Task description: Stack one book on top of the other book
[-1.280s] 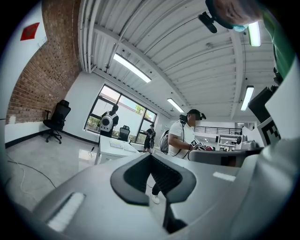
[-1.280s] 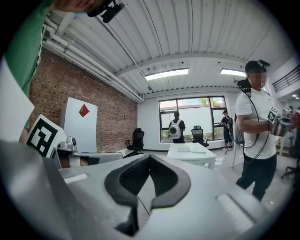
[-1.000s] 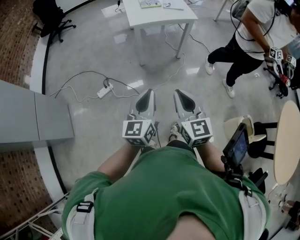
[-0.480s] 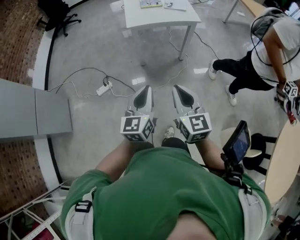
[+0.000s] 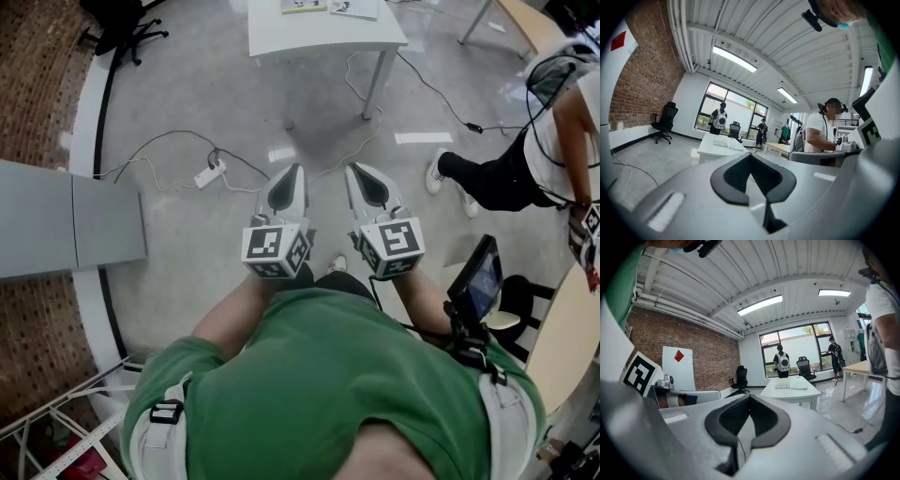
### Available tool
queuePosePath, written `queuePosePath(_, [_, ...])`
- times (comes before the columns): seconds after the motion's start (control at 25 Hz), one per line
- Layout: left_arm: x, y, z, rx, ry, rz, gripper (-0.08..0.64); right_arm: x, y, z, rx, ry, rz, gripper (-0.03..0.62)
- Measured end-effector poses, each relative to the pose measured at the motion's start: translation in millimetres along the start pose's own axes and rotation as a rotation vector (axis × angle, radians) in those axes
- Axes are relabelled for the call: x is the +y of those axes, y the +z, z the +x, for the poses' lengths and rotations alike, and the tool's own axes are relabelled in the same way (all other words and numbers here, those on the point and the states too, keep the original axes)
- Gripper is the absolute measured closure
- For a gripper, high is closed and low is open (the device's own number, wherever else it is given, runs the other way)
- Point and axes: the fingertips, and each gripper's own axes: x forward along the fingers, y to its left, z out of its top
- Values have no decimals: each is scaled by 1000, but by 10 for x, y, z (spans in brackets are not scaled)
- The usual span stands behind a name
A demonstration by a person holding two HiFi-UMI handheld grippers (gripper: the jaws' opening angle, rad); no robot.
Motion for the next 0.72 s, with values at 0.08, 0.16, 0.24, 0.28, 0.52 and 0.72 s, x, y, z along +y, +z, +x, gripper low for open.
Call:
queuePosePath(0.08, [43,23,138,-1,-10,-2,554,-80,53,110,5,-13,-12,589])
queuePosePath(0.16, [102,40,318,3,-26,-3,554,-185,78,246,5,-33,-13,589])
queuePosePath(0.24, [148,64,547,3,-46,-3,554,-328,119,397,-1,-56,-16,589])
queuePosePath(0.28, [171,81,665,0,-56,-4,554,-403,146,477,-2,-68,-18,589])
queuePosePath(0.52, [468,282,1217,-15,-82,-27,554,-637,277,1055,-1,-93,-28,589])
queuePosePath(0.72, [837,363,1673,-21,-98,-35,554,-741,433,1618,-4,-115,-39,589])
